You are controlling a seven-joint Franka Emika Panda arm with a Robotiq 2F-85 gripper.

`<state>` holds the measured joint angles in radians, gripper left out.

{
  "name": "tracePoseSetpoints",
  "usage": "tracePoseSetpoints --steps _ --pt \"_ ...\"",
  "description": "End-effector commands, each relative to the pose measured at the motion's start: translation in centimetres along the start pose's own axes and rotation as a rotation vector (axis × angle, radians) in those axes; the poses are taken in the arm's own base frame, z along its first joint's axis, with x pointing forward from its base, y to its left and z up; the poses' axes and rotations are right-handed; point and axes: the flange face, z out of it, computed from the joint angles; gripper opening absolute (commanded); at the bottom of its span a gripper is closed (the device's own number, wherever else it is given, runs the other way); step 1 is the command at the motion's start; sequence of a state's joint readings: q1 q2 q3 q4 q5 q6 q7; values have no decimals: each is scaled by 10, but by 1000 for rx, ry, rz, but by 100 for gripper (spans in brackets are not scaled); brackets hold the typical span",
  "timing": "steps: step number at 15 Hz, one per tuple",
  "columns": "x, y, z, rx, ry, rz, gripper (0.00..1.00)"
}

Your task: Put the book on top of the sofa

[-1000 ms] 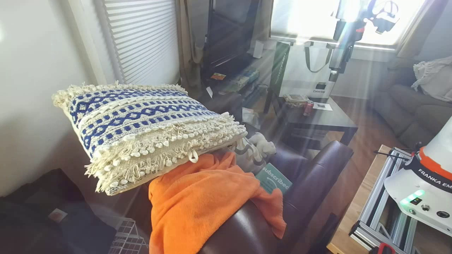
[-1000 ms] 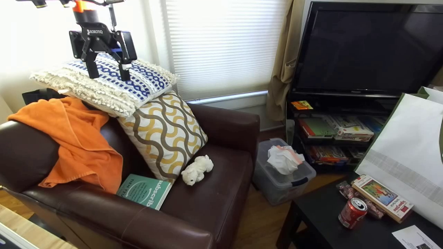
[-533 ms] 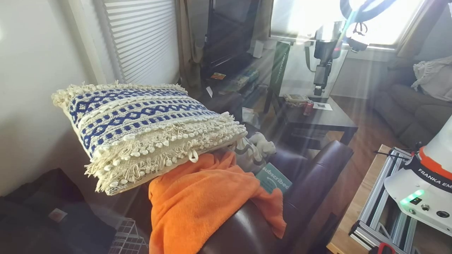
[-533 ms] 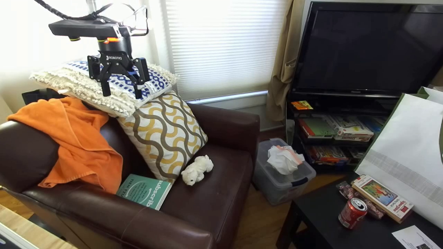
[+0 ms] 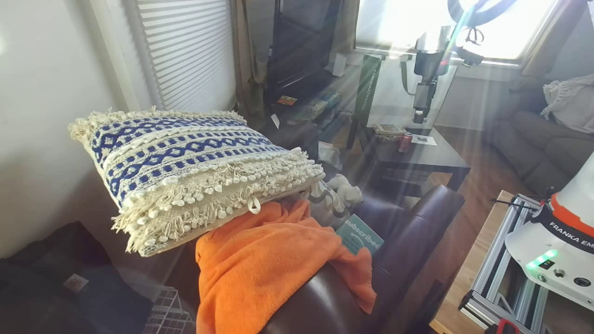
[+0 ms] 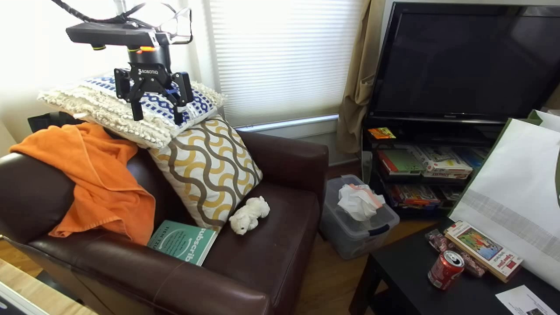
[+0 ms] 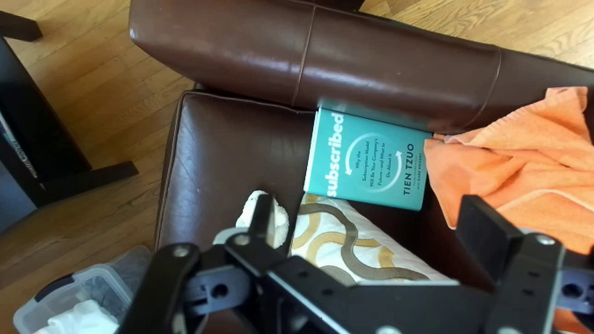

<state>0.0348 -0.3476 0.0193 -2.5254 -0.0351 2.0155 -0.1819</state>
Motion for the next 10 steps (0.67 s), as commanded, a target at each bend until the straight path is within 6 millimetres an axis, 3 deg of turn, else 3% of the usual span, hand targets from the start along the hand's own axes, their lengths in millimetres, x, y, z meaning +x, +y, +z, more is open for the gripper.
tracePoseSetpoints --steps 1,6,9,10 --pt "-7 39 27 102 31 -130 100" --pt "-33 98 80 220 151 -297 100" --pt "-33 124 126 385 155 -216 100" --pt "-39 114 97 309 172 -252 100"
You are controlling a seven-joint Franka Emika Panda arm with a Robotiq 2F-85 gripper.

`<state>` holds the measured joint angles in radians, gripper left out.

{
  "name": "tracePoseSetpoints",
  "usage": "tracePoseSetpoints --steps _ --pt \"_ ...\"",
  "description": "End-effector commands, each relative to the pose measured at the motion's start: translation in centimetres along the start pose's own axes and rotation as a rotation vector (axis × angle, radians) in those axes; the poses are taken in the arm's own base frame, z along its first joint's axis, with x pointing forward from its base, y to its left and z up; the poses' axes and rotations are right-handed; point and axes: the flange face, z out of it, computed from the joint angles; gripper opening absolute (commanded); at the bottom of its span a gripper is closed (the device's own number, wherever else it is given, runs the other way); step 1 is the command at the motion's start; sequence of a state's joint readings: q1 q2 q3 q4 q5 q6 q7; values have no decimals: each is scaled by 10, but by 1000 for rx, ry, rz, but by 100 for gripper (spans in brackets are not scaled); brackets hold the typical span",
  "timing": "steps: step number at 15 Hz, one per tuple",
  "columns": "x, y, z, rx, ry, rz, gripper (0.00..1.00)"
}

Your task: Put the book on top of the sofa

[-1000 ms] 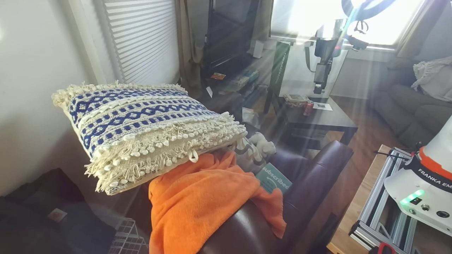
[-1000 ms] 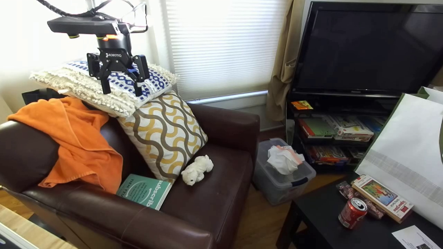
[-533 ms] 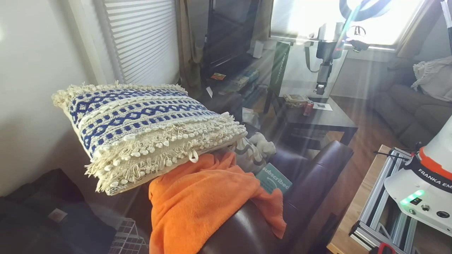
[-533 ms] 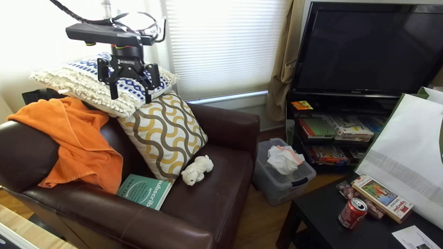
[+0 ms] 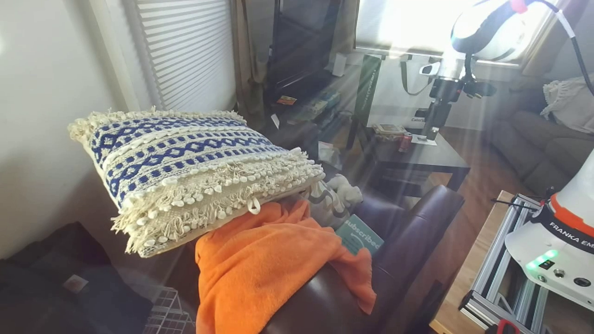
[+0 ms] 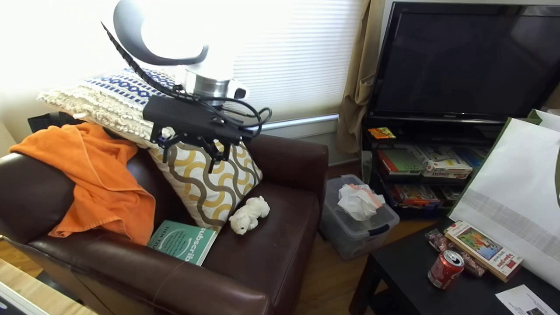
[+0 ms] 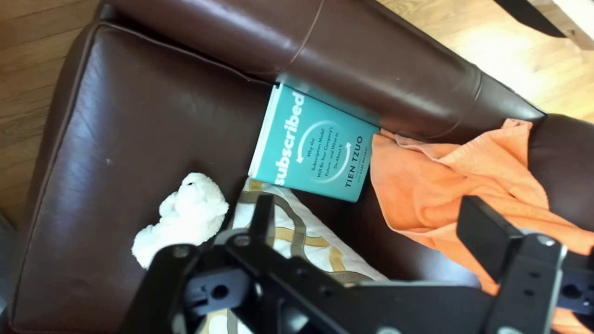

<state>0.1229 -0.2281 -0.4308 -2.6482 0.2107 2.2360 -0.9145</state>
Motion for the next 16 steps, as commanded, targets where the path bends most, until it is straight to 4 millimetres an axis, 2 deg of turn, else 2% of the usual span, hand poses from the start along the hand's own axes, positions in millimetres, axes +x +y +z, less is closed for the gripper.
tracePoseSetpoints --steps 1,3,5,10,12,16 --pt "-4 7 10 32 3 22 100" --pt "-6 15 23 58 -11 44 100" --pt "-2 17 25 59 -18 47 100" --pt "10 75 18 153 134 -22 100" --pt "20 95 32 230 160 -12 100" --pt "45 115 86 367 96 7 100"
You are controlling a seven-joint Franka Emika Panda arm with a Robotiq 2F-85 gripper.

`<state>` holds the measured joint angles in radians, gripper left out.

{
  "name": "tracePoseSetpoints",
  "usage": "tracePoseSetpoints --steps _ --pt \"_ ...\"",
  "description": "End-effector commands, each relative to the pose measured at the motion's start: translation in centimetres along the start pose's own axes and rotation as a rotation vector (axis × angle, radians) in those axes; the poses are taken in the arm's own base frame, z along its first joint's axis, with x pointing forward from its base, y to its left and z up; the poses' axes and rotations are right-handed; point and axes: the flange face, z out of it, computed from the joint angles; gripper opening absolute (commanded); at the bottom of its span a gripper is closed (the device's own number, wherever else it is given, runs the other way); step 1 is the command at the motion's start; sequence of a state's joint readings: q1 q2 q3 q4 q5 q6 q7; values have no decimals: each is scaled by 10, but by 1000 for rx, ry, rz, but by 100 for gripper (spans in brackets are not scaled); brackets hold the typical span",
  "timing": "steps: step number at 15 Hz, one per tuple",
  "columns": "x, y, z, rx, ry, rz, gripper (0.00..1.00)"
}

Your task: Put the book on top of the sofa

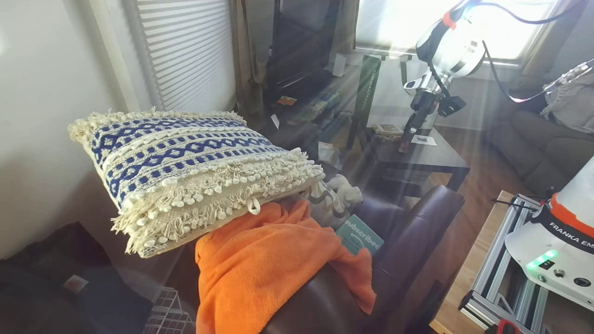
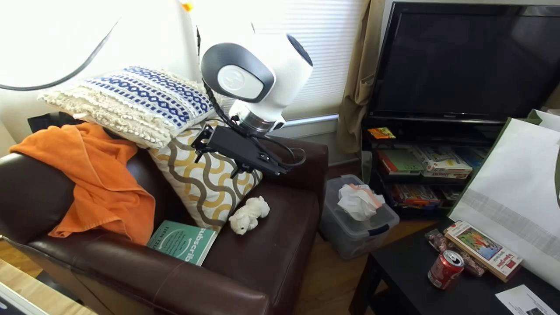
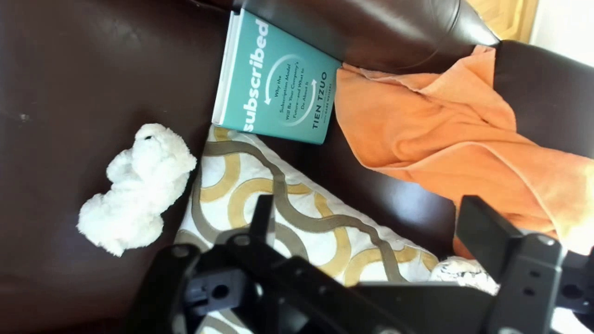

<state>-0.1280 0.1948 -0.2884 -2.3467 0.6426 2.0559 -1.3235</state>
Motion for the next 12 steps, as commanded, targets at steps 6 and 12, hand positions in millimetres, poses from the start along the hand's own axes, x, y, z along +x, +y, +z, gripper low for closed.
tracePoseSetpoints --steps 6,12 --pt "16 93 106 155 -139 98 100" --pt "11 117 127 154 -146 146 100"
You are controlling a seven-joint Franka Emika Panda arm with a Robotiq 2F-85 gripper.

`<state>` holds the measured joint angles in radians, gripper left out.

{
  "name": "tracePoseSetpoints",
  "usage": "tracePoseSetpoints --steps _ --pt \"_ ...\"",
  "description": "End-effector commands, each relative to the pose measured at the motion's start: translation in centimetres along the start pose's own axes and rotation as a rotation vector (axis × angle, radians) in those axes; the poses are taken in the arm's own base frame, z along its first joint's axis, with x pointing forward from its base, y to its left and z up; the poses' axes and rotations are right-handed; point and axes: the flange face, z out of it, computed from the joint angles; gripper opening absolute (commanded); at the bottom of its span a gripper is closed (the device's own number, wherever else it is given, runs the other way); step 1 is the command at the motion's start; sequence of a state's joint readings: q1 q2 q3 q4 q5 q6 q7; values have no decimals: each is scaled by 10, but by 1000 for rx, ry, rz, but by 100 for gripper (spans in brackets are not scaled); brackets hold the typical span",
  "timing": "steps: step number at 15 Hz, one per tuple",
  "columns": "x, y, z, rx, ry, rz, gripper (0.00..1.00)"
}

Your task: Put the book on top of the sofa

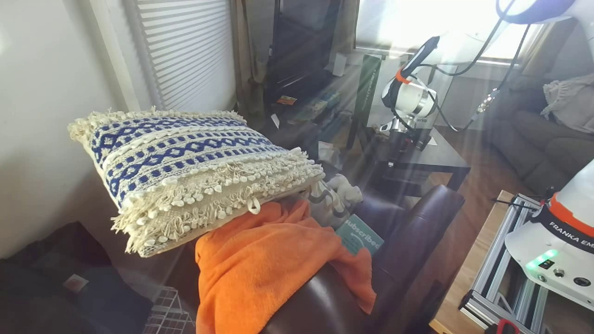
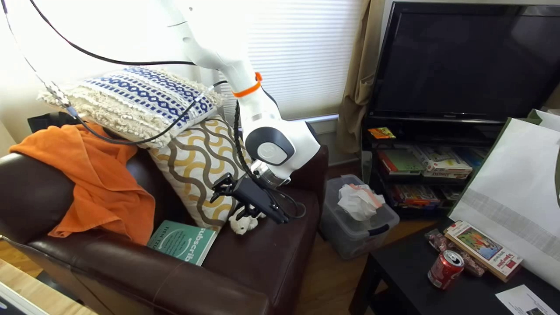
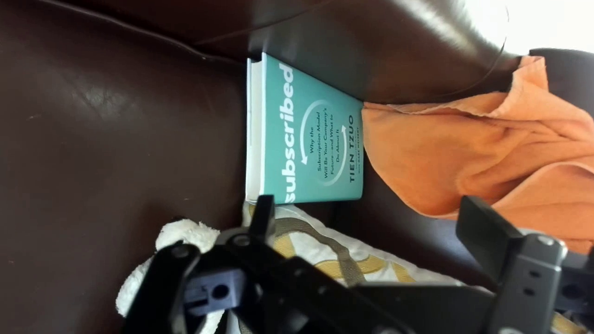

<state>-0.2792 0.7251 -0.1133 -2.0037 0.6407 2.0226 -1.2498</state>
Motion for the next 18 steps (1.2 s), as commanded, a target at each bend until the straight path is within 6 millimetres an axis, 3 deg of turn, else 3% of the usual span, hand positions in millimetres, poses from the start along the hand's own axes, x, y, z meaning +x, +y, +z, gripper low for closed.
tracePoseSetpoints --steps 1,4,12,18 --pt "1 2 1 4 0 0 100" --pt "3 -1 0 -11 1 4 100" --pt "23 56 108 65 -9 -35 100" --pt "44 71 178 25 12 -113 100"
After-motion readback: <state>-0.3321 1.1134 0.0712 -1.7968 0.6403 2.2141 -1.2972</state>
